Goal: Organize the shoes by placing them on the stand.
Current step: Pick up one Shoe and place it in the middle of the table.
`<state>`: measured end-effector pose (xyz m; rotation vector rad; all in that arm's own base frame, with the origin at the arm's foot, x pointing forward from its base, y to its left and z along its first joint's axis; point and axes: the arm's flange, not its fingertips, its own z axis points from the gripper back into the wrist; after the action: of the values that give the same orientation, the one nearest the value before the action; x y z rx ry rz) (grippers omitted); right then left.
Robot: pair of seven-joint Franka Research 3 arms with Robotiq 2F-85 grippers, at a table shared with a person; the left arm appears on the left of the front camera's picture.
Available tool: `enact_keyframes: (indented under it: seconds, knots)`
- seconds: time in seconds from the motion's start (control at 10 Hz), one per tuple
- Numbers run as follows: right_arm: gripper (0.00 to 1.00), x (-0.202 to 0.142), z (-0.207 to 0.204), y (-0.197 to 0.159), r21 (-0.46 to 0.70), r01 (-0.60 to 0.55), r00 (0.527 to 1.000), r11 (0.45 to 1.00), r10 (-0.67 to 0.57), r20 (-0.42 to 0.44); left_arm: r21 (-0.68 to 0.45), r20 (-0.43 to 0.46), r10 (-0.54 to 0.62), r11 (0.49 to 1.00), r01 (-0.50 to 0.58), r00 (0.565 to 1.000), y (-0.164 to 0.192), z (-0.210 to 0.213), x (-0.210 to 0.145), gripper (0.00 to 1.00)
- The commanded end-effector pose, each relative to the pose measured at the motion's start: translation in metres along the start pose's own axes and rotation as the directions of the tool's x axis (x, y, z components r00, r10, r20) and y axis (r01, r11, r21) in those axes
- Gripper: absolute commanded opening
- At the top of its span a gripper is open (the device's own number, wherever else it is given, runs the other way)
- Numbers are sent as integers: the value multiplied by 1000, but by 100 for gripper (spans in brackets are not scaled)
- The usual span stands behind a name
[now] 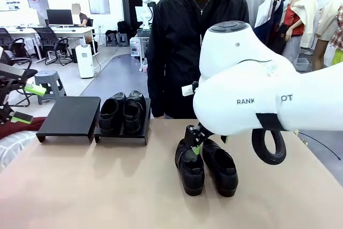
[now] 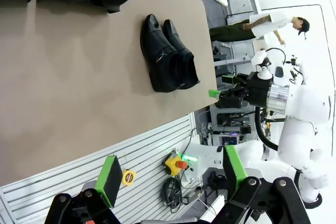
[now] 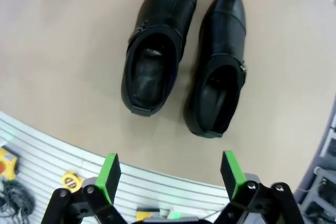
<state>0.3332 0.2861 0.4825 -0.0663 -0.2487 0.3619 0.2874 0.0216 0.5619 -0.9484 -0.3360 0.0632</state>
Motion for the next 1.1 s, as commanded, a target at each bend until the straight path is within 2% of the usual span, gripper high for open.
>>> enact_keyframes:
  seconds: [0.0, 0.1, 0.2, 0.3, 0.4, 0.6, 1.0]
  knots:
    - [100, 1, -4, 1, -18, 3, 1000, 1000, -3, -1, -20, -3, -22, 1000, 22, 1000, 1, 3, 2, 100]
    - [100, 18, -19, 14, -27, 60, 997, 998, -61, -49, -20, -3, -22, 1000, 22, 1000, 1, 3, 2, 100]
    - [100, 37, -45, 22, -4, 162, 982, 987, -162, -93, -20, -3, -22, 1000, 22, 1000, 1, 3, 2, 100]
    - [100, 52, -62, 24, 59, 257, 959, 964, -247, -138, -20, -3, -22, 1000, 22, 1000, 1, 3, 2, 100]
    - [100, 60, -72, 24, 44, 368, 924, 929, -361, -125, -20, -3, -22, 1000, 22, 1000, 1, 3, 2, 100]
    - [100, 76, -98, 24, 18, 441, 887, 897, -433, -163, -20, -3, -22, 1000, 22, 1000, 1, 3, 2, 100]
    - [100, 89, -134, 6, -6, 464, 867, 886, -455, -203, -20, -3, -22, 1000, 22, 1000, 1, 3, 2, 100]
